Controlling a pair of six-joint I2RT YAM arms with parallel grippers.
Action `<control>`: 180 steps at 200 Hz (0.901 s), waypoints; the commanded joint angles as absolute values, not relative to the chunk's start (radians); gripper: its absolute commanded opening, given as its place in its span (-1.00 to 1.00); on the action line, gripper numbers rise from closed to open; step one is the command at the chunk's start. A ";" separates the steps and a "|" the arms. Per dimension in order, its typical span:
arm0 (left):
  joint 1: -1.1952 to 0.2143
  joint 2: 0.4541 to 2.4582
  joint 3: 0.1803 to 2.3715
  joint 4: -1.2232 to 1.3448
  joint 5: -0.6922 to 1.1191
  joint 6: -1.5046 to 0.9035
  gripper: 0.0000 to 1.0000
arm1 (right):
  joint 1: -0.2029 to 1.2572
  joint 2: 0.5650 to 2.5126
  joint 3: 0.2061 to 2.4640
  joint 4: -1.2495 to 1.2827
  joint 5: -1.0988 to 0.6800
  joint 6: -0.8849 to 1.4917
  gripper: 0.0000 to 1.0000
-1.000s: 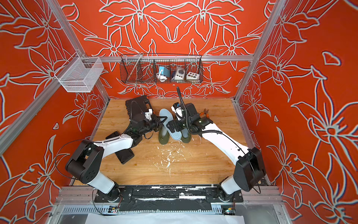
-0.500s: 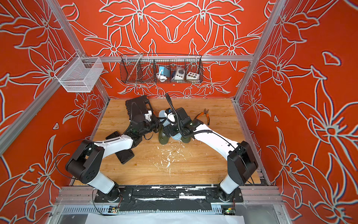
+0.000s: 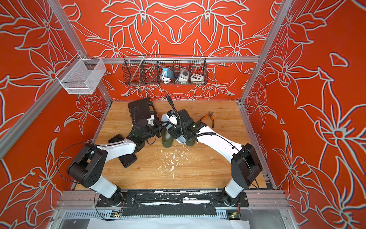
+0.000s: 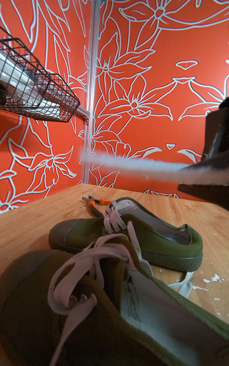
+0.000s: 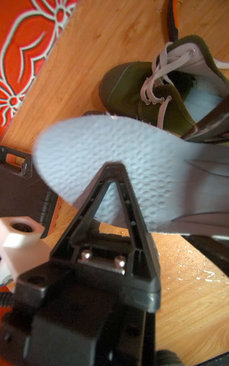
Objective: Insert the insole into the shoe
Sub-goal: Pick up the insole from the center of the board.
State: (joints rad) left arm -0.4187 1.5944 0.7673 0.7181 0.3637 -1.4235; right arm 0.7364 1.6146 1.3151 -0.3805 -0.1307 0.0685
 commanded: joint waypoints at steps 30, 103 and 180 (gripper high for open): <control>-0.409 1.600 0.763 0.774 0.415 -1.423 -0.11 | 0.726 1.628 1.351 -0.419 -0.117 0.075 0.01; -0.349 1.510 0.831 0.414 0.389 -1.010 -0.02 | 0.651 1.593 1.381 -0.608 -0.059 0.112 -0.07; -0.317 1.617 1.140 -0.110 0.339 0.027 -0.17 | 0.527 1.476 1.284 -0.663 -0.117 0.132 -0.09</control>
